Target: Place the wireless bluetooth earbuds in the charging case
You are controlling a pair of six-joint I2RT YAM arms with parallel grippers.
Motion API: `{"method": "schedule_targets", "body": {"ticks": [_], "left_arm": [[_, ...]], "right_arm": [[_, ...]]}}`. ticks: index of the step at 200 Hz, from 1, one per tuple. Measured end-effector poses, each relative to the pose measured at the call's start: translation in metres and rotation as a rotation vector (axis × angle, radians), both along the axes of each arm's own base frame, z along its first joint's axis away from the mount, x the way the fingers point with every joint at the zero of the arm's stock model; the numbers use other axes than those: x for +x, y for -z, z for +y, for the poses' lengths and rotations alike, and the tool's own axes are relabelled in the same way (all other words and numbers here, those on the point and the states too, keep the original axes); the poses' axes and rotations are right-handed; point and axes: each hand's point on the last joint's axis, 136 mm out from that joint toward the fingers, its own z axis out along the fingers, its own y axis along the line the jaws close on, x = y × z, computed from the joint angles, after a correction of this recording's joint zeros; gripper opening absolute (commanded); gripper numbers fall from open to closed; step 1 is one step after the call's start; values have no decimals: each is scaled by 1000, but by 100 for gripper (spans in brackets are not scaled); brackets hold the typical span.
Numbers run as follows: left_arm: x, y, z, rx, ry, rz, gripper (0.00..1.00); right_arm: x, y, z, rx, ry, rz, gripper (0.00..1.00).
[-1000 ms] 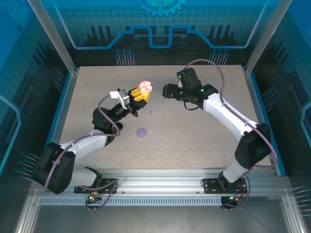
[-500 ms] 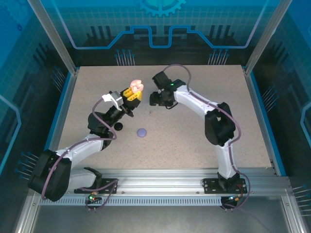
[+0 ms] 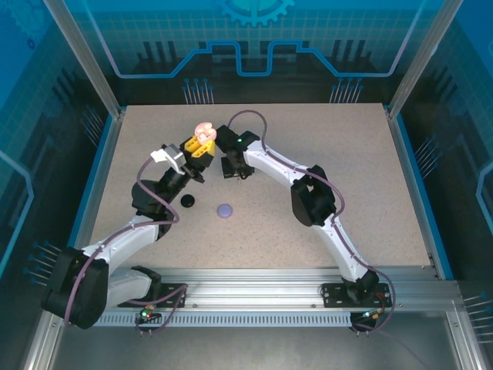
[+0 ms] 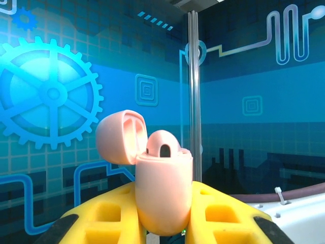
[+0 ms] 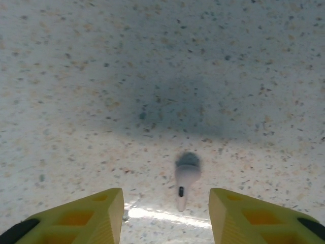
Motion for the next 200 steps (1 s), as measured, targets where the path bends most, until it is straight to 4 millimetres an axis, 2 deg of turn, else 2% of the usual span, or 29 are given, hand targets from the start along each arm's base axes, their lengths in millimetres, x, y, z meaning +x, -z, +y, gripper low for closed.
{"method": "schedule_targets", "body": {"ticks": [54,154,200], "left_arm": [[3,1,4,0,-13,5,0],[3,4,5,-10,-7,22,0],[3,4,5,-10,-7,22,0]], "right_arm": [[3,15,-7,-62,15,7,43],[4,36,-6,-81,15,28,40],[5,36,-5,-78,18,26,37]]}}
